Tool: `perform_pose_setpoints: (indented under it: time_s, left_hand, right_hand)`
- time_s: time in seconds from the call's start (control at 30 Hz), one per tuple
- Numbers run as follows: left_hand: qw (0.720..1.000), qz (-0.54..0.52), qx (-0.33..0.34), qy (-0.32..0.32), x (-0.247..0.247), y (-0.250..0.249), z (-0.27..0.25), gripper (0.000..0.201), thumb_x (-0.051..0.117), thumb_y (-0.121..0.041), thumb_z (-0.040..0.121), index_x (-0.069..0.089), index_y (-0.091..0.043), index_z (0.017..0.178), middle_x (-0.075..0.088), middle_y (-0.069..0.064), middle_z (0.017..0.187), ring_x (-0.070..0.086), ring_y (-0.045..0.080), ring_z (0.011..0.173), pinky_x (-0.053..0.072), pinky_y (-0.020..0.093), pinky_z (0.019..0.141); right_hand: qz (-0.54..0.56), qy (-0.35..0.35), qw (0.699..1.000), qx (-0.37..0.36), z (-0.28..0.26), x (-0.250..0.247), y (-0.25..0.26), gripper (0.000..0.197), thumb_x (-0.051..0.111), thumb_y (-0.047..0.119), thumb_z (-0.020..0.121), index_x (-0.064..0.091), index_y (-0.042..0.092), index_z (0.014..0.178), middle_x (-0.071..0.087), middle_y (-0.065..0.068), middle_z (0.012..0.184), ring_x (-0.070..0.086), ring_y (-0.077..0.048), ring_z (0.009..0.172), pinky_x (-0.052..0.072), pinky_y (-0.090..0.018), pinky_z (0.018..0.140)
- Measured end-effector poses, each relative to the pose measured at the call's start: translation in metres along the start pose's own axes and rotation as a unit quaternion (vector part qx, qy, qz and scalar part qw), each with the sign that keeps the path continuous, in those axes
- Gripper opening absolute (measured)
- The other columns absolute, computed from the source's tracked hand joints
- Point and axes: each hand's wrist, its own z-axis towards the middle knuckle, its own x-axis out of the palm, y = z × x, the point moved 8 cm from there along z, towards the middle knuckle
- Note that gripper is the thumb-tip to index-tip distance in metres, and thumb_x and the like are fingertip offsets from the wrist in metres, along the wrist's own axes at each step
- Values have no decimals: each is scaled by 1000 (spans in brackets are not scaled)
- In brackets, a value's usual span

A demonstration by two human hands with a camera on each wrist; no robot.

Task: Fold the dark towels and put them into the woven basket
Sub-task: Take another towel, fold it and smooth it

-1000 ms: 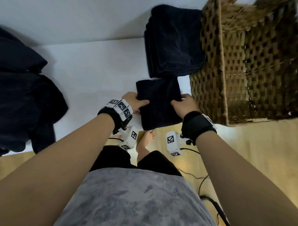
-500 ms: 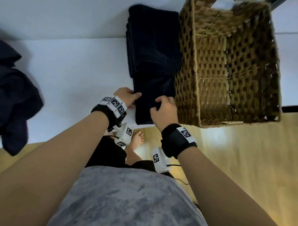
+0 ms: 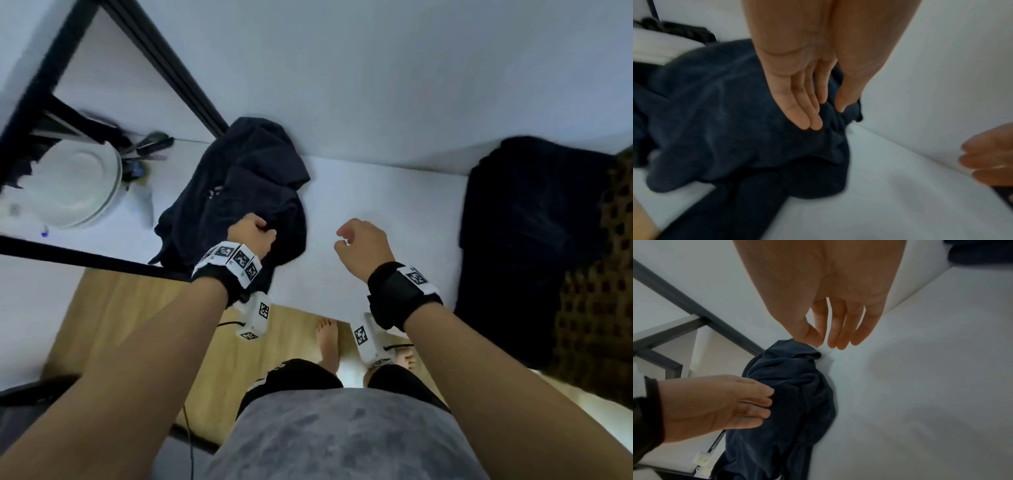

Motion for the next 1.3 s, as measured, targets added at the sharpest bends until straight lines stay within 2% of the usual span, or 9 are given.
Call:
perform_pose_setpoints:
  time_s: [0.07,0.23,0.4,0.57,0.83,0.93,1.03,1.17,1.3]
  left_hand:
    - [997,64,9,-45,-25,21,14,45,68,-20,87,49,-7,127,57,18,122,60,34,105,49,34,85]
    - [984,7,67,-164,-63,46,36,57,71,-25,86,41,-15,133,40,14,130,51,22,82,41,30,75]
    - [981,-5,160,-110,-79,27,52,21,73,-28,85,60,-13,90,46,3,97,52,17,82,33,15,77]
    - [953,-69,288,-59,-107,-41,20,20,73,-30,84,55,-23,80,55,-5,88,50,3,74,35,6,73]
    - [870,-156,461,73,-169,-176,-85,22,67,-20,88,47,-26,80,68,-17,112,65,10,93,51,19,82]
    - [836,-161,515,97,-186,-204,-130,22,63,-8,83,42,-9,78,71,-12,111,65,23,95,52,38,81]
    - [823,-132,545,89,-195,-223,-162,27,63,-5,74,37,-8,69,72,-12,105,61,35,81,50,47,72]
    - [819,-124,558,47,-205,-230,-185,36,60,5,69,29,-12,60,70,-11,103,63,-3,86,40,13,65]
    - [820,-129,550,95,-197,-225,-212,35,60,4,70,29,-12,61,68,-12,115,63,1,83,44,27,66]
  right_hand:
    - [-7,19,1000,-4,8,18,19,21,57,17,90,64,15,110,63,-2,111,51,-12,92,35,-17,81]
    - [0,32,999,10,20,47,43,17,57,14,89,65,16,104,64,2,102,56,-14,94,39,-17,82]
    - [5,9,1000,20,28,53,67,15,57,15,89,65,19,101,66,2,104,59,-14,95,41,-17,82]
    - [27,-43,999,-3,26,17,102,16,59,20,90,63,22,105,67,7,103,59,-5,83,44,-12,71]
    - [126,-133,976,-120,-21,-97,178,52,68,37,85,43,47,130,54,24,123,63,-1,94,44,-5,67]
    - [107,-163,969,-154,-52,-138,197,46,69,22,79,52,50,111,62,32,101,65,0,82,49,-14,70]
    - [74,-200,967,-142,-81,-176,205,12,67,20,77,66,19,89,70,8,80,66,-10,78,54,-31,73]
    - [80,-280,941,-172,-135,-212,213,20,68,30,72,64,11,73,58,3,62,56,-8,62,52,-31,60]
    - [113,-310,919,-215,-184,-222,217,13,67,33,71,70,21,74,64,11,67,56,-1,66,46,-15,62]
